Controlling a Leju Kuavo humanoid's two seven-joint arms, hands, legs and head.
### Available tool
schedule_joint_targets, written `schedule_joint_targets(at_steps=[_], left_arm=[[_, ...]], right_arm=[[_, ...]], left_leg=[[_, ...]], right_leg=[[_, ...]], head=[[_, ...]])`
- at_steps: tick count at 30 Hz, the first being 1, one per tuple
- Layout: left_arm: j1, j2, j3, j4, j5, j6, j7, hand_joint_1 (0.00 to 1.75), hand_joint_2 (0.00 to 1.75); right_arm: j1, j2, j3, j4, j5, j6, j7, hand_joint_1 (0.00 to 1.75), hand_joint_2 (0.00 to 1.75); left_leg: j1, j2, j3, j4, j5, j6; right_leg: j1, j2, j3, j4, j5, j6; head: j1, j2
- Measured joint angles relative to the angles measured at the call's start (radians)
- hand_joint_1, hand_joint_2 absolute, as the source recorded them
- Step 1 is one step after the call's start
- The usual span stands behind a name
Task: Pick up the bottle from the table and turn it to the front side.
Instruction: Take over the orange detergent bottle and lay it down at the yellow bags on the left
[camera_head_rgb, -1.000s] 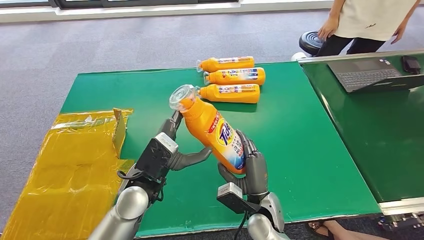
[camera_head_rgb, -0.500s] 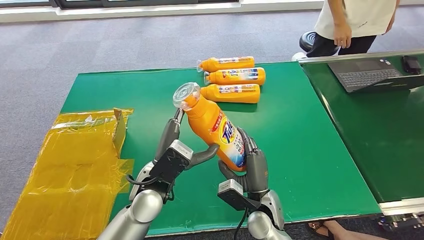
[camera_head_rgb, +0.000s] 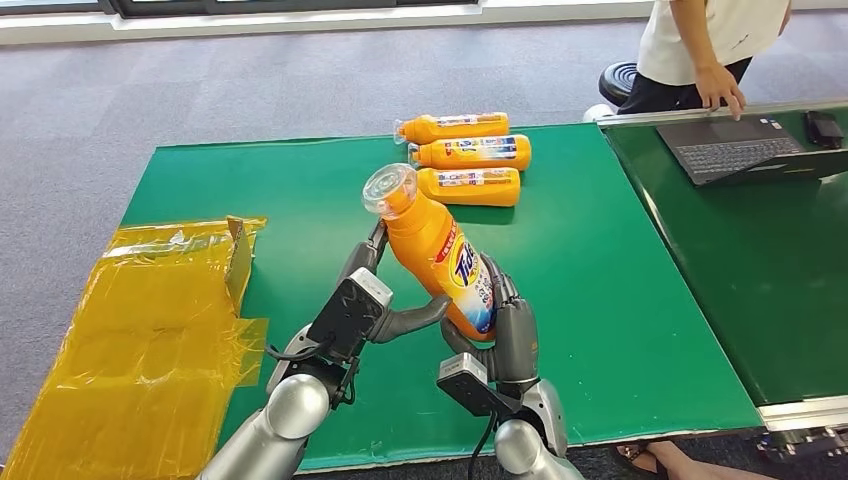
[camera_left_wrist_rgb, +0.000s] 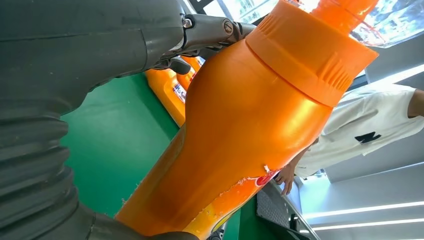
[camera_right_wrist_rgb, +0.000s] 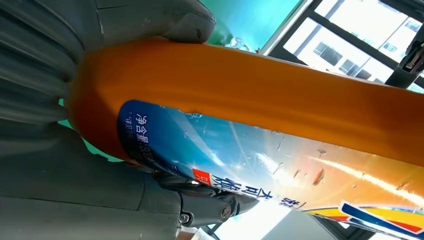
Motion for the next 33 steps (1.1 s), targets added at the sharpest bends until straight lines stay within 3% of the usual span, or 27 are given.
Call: schedule_joint_targets(at_steps=[9, 13, 22, 33], left_arm=[[-0.037, 0.021, 0.006, 0.027, 0.381, -0.301, 0.095, 0.00, 1.75], [-0.056, 0.032, 0.009, 0.049, 0.482, -0.372, 0.119, 0.00, 1.75], [-0.111, 0.038, -0.001, 0.110, 0.641, -0.451, 0.210, 0.00, 1.75], [-0.169, 0.021, -0.073, 0.226, 0.667, -0.433, 0.225, 0.00, 1.75]], right_arm=[[0.003, 0.000, -0.004, 0.036, -0.026, -0.004, 0.003, 1.75, 1.75], [0.011, 0.000, -0.009, 0.042, -0.029, -0.002, 0.003, 1.75, 1.75], [0.013, 0.001, -0.022, 0.058, -0.032, 0.009, -0.005, 1.75, 1.75], [0.002, 0.012, -0.022, 0.063, -0.024, 0.016, -0.020, 1.75, 1.75]], left_leg=[[0.000, -0.001, -0.001, 0.000, 0.000, 0.000], [0.000, -0.001, -0.001, 0.000, 0.000, 0.000], [0.000, -0.001, -0.001, 0.000, 0.001, 0.001], [0.000, -0.001, -0.001, 0.000, 0.001, 0.000]], right_leg=[[0.000, -0.001, 0.000, 0.000, 0.000, 0.000], [0.000, -0.002, 0.000, 0.000, 0.000, 0.000], [0.000, -0.002, 0.000, 0.000, 0.000, 0.000], [0.000, -0.001, 0.000, 0.000, 0.000, 0.000]], head=[[0.000, 0.000], [0.000, 0.000], [0.000, 0.000], [0.000, 0.000]])
